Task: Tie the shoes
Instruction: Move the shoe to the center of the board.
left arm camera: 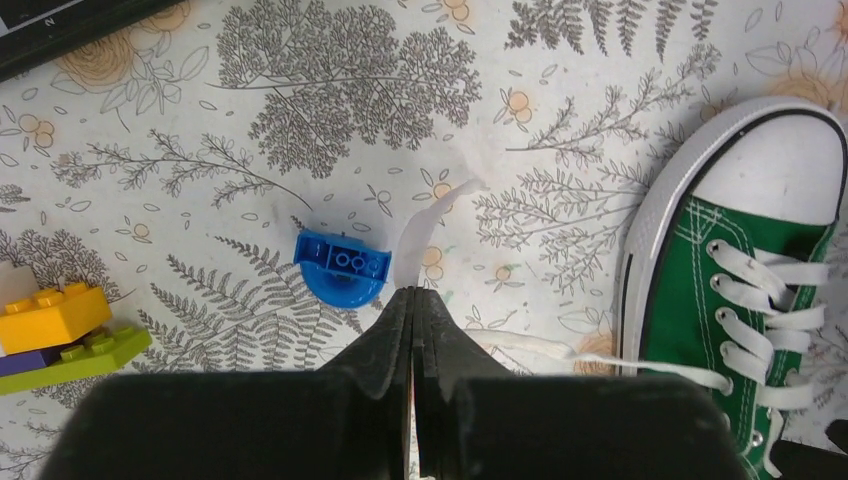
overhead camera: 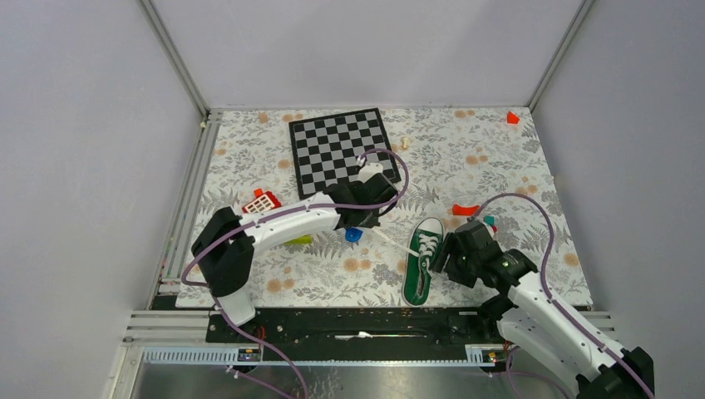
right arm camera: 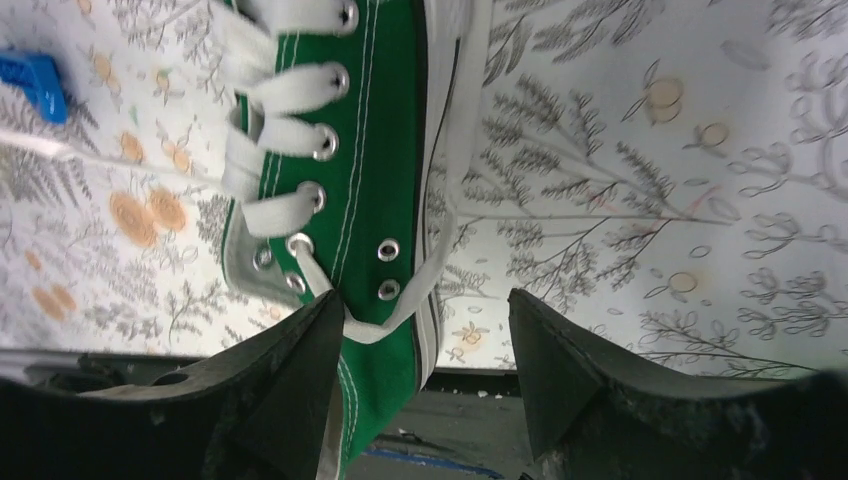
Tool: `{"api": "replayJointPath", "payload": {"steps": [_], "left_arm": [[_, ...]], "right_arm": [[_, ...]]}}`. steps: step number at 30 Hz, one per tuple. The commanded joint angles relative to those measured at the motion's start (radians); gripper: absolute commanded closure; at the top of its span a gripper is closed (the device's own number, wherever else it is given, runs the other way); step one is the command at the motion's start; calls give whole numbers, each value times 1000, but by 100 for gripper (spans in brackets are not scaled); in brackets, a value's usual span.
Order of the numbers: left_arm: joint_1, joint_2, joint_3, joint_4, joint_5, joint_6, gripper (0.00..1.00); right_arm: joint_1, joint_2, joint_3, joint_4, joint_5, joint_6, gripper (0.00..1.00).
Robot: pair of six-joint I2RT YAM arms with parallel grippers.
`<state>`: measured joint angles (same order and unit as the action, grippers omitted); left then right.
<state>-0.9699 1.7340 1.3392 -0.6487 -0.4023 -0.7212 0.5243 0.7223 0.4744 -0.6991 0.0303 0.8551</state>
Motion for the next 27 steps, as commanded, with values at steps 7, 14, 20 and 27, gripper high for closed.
{"api": "replayJointPath", "payload": {"steps": [7,14,20,27], "left_arm": [[-4,-69,-47,10,55,33,100],[-4,-116,-78,48,110,34,100],[-4,-132,-68,47,106,59,100],[-4,-125,-59,41,120,52,100]], "right_arm": [[59,-139,-8,-54,-81,64,32],[105,-151,-2,-49,-88,96,32],[177,-127,-48,17,-71,145,39],[232,11,-52,91,-3,128,45]]}}
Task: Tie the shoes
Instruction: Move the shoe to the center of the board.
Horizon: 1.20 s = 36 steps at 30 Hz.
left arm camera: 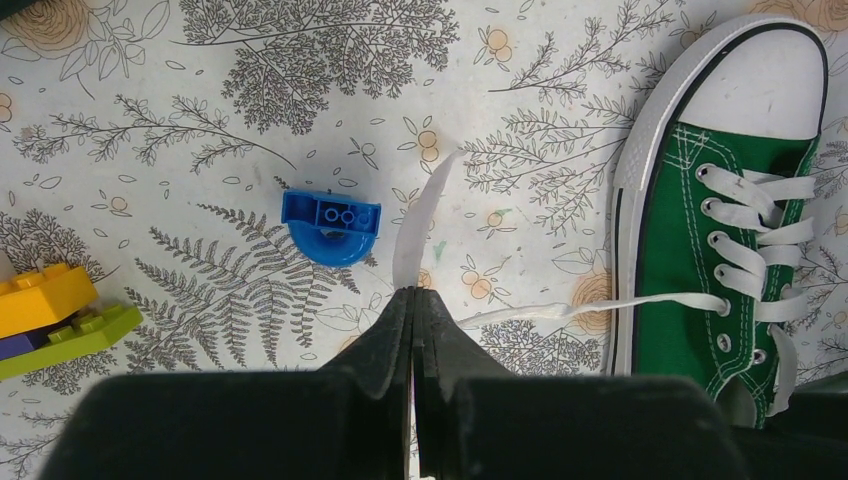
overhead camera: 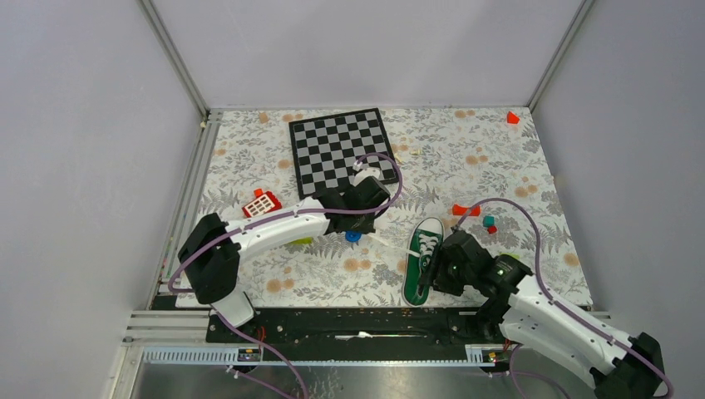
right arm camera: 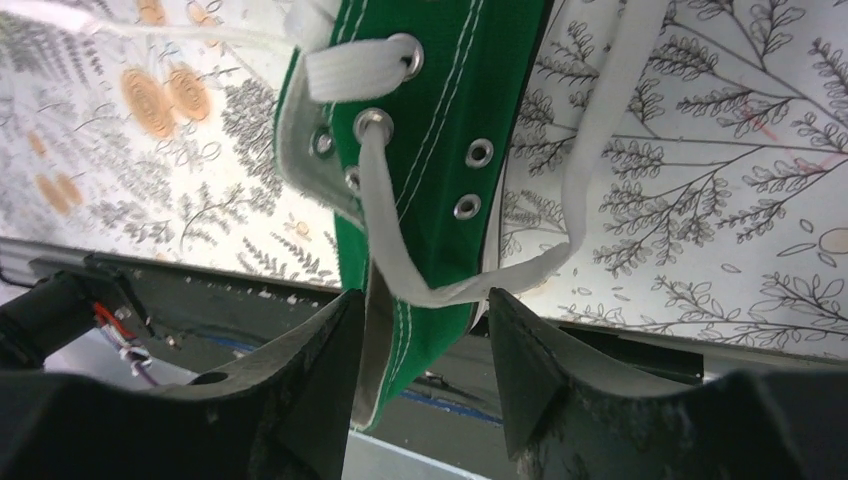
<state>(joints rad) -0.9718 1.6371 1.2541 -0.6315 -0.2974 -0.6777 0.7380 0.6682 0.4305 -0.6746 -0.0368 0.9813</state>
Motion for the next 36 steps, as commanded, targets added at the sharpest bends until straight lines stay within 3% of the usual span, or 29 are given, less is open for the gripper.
{"api": "replayJointPath", "payload": {"steps": [1,4,7,10,11,19,27,28,29,31,33,36], "left_arm": [[-3,-28,26,24,17,9,100],[-1,-35,18,18,2,9,100],[-1,-53,13,-11,-19,3,100],[2,-80,3,-49,-48,-17,100],[6,-85,2,-66,-56,-25,100],[33,-160,12,-144,-91,-14,100],[89,-210,-55,-140,-90,-17,100],[90,-210,-62,-134,-83,-18,100],[90,-210,-65,-129,-76,-20,100],[91,-205,-66,-123,-66,-19,100],[90,-201,-60,-118,-54,-11,100],[91,-204,-60,-108,-43,3,100]], "right_arm": [[18,85,-17,78,84,1,46],[19,107,-46,128,124,0,52],[20,110,-40,164,113,-22,86],[32,129,-30,213,106,-35,93],[40,142,-31,234,102,-34,100],[178,284,37,350,112,34,100],[187,350,101,346,146,-22,100],[188,343,101,347,146,-32,98],[188,335,100,348,139,-50,76],[187,317,113,316,132,-90,51],[188,290,141,248,149,-138,40],[188,223,199,104,239,-204,37]]}}
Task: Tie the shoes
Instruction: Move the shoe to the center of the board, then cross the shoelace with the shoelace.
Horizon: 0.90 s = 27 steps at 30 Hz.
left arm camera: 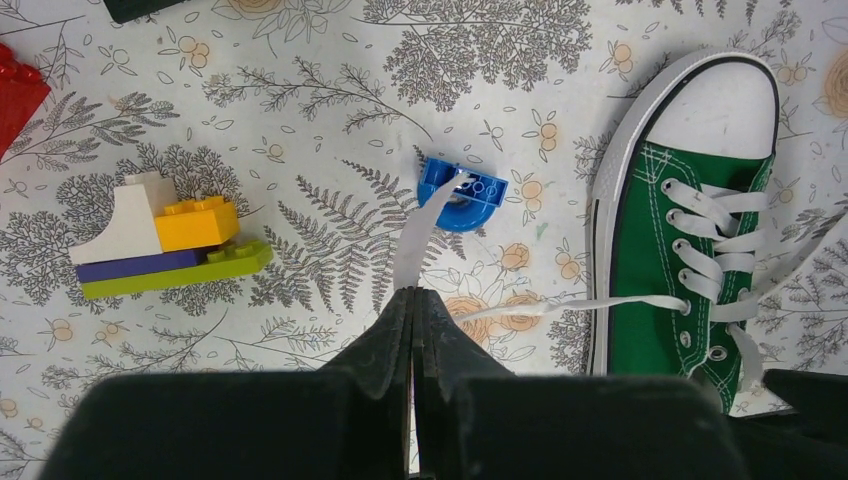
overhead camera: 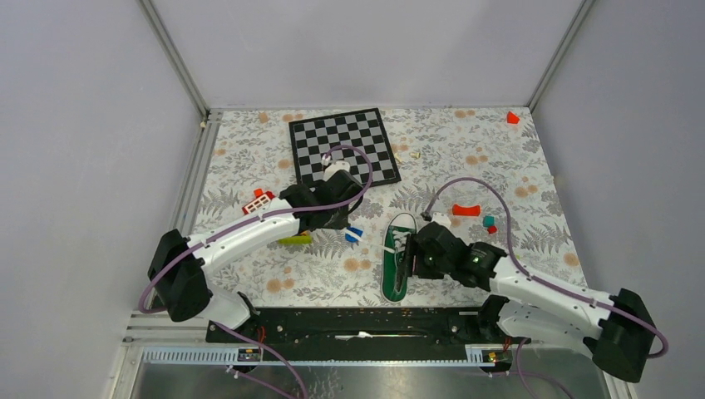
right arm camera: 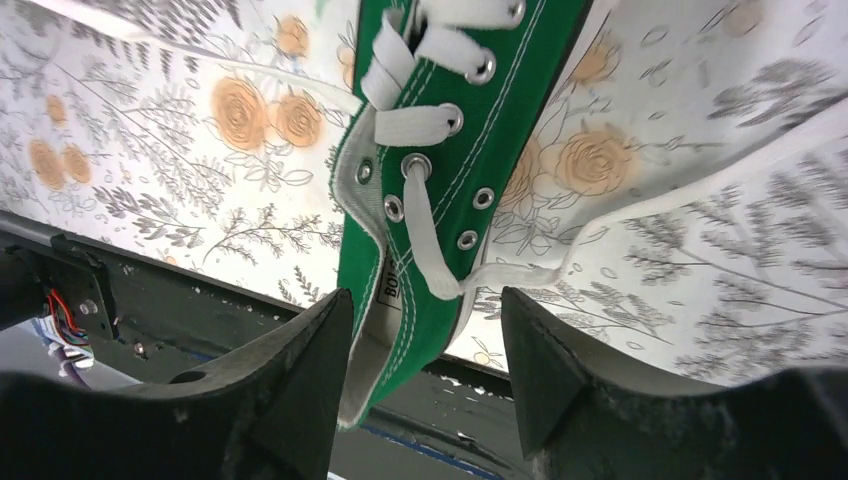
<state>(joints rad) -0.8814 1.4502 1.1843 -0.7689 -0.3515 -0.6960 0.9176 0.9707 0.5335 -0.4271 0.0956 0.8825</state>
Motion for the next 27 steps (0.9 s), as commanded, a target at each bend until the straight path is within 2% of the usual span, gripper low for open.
{"api": "replayJointPath", "payload": {"steps": [1,4,6,12,16,21,27], "left_arm": [[-1,-17,9,30,8,27,100],[-1,-18,17,17,3,40,100],[-1,-26,20,13,5,43,100],[-2,-39,19,11,11,39,100],[-2,-37,39,-7,2,47,100],[-2,-43,44,-1,30,53,100],[-5,-50,16,37,107,39,100]], "right_arm": [[7,-109,106,-185,156,-113,37],[7,-206,96,-265,294,-74,40],[6,-210,88,-315,339,-11,43],[-41,-60,76,-380,262,277,45],[-100,-45,28,-254,191,365,44],[-164,8,-23,-158,141,384,44],[-169,126,-65,-26,86,404,43]]}}
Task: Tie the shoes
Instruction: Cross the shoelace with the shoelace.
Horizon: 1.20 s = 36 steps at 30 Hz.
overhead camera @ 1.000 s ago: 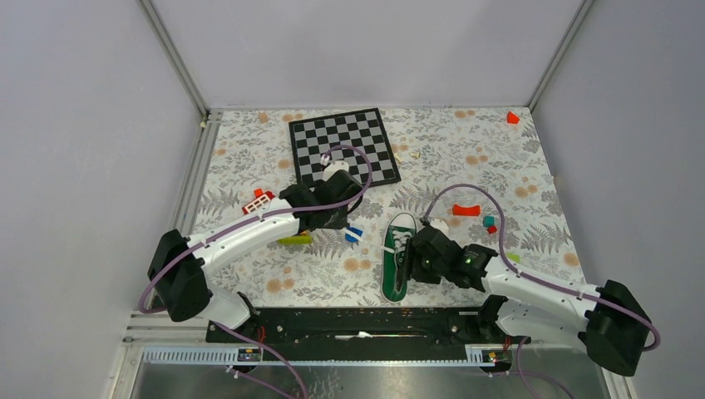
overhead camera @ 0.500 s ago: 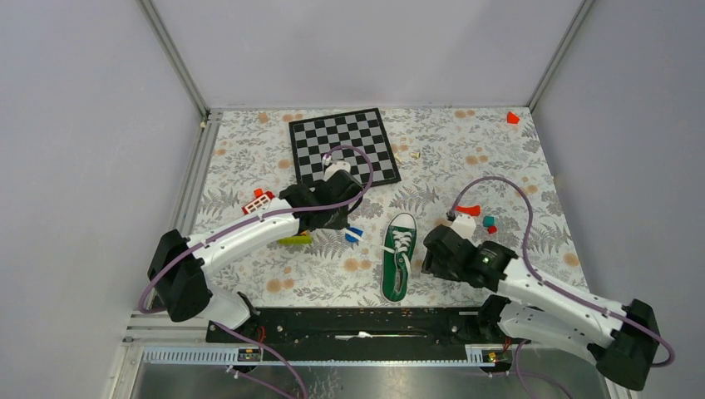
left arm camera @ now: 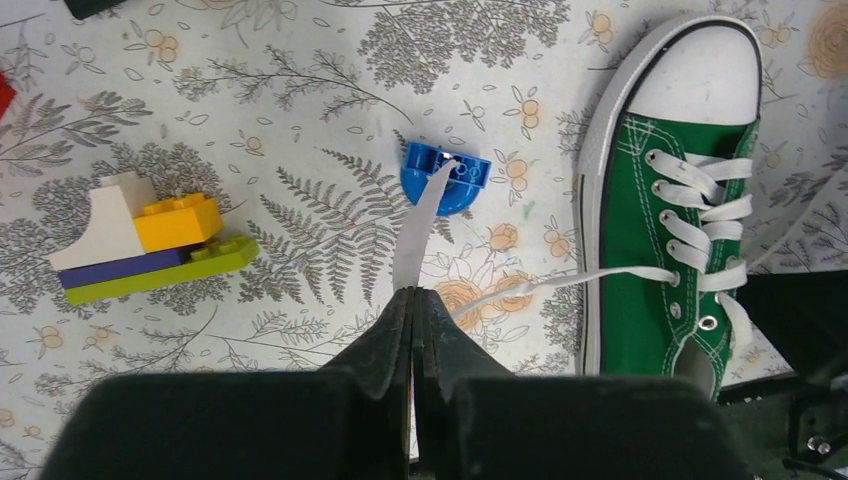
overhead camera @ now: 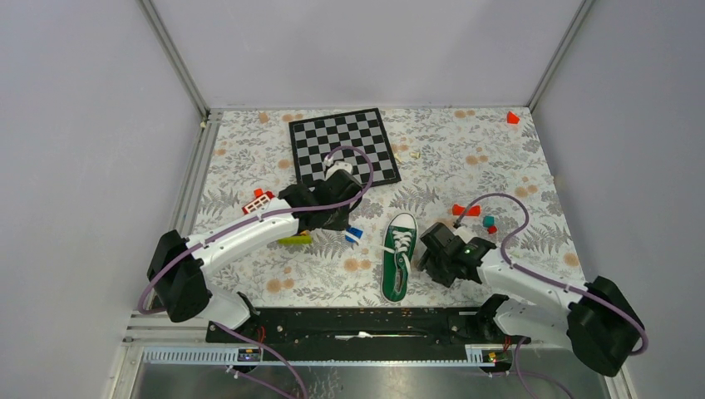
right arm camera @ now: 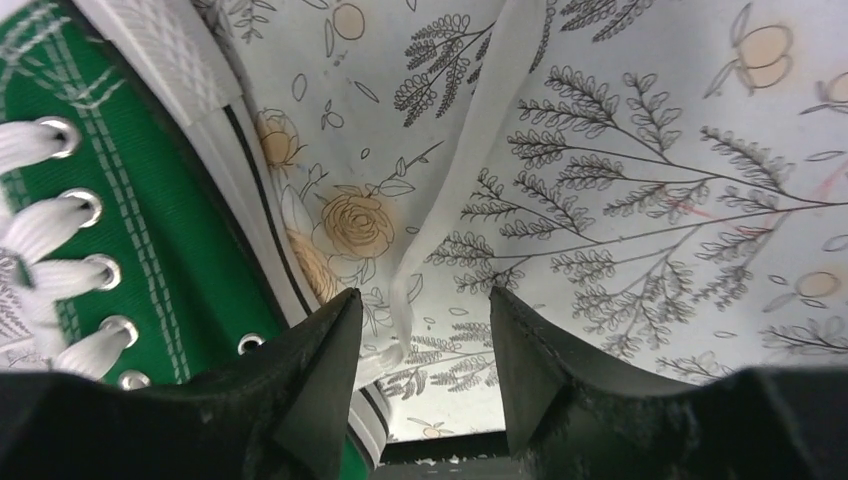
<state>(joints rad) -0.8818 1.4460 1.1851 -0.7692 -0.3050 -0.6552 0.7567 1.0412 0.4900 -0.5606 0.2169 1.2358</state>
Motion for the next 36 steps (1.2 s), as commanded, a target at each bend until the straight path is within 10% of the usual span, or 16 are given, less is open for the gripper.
{"api": "replayJointPath", "payload": {"steps": [1,3,6,18,36], "left_arm": [[-5,-49,11,44,71,-4,100],[-9,-57,6,53,89,-8,100],[-10,-80,0,66,113,-11,100],[-9,-129,10,107,120,-8,100],[-10,-161,-65,151,109,-37,100]], "right_arm": [[-7,73,-21,123,-34,51,43],[-8,100,-21,127,-17,49,50],[-24,89,-21,94,9,48,100],[-37,-230,182,-174,285,-158,100],[-129,-246,267,-217,469,-300,100]]}}
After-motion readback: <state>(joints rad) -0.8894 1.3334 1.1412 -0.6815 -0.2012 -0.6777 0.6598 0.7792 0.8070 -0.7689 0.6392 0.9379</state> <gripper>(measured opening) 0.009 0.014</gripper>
